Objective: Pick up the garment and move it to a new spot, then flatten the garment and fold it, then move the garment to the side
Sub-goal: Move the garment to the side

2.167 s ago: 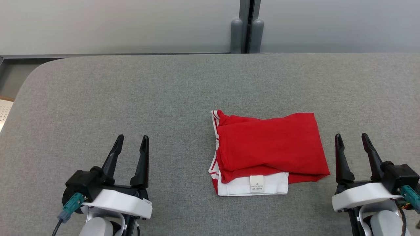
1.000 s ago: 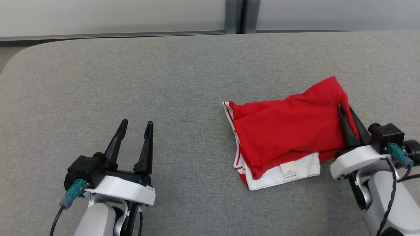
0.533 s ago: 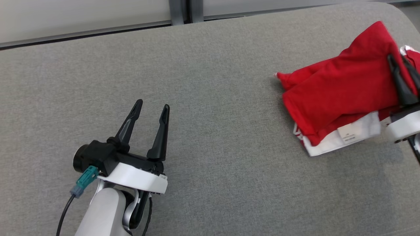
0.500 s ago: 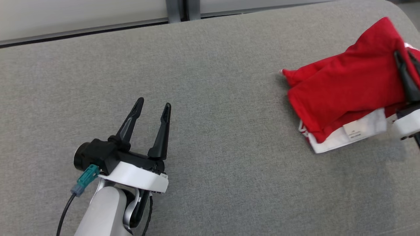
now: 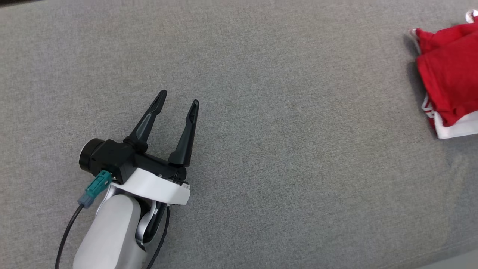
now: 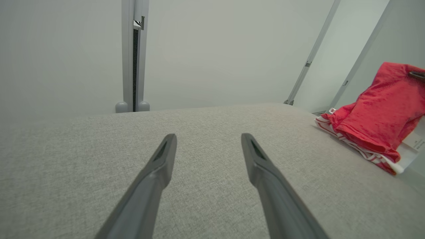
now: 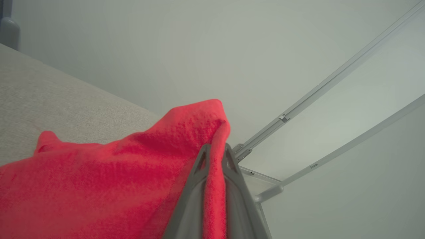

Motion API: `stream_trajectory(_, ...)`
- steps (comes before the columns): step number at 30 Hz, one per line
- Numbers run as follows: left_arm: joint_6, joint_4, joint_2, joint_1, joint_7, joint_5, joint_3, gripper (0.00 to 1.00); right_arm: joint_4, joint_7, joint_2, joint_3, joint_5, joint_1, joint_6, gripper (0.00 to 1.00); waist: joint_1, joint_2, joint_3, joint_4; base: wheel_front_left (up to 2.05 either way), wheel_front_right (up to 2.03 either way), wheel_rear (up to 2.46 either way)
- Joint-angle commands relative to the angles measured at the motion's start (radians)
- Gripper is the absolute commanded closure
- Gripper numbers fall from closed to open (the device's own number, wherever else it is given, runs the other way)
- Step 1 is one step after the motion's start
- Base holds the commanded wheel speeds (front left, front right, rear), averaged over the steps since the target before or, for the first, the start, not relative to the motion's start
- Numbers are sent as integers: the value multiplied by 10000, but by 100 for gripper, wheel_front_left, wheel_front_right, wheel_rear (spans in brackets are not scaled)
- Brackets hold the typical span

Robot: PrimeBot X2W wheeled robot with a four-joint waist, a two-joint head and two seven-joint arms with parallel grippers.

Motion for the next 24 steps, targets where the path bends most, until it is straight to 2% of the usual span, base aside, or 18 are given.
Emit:
stream_trajectory(1, -17, -28, 50, -190, 3, -38, -5, 0, 147, 38, -22, -189, -62, -133, -9, 100, 0, 0, 209, 82, 0, 0, 0)
stream_trajectory(8, -18, -30, 83, -435, 4, -93, -121, 0, 978, 92, 104, -1255, -416, -218, -9, 100, 0, 0, 667, 305, 0, 0, 0)
stream_trajectory(10, -18, -24, 93, -517, 4, -123, -96, 0, 1260, 251, 118, -1483, -580, -196, -9, 0, 0, 0, 792, 366, 0, 0, 0)
stream_trajectory(20, -18, 155, 159, -674, 7, -169, -89, 0, 2049, 923, 679, -2002, -873, -374, -9, 0, 0, 0, 918, 451, 0, 0, 0)
stream_trajectory(23, -18, 175, 81, -687, 6, -210, -122, 0, 2406, 1565, 634, -2355, -1244, -394, -9, 0, 0, 0, 740, 486, 0, 0, 0)
stream_trajectory(24, -18, 176, 4, -692, 4, -252, -173, 0, 2410, 1650, 622, -2776, -1537, -490, -9, 0, 0, 0, 590, 559, 0, 0, 0)
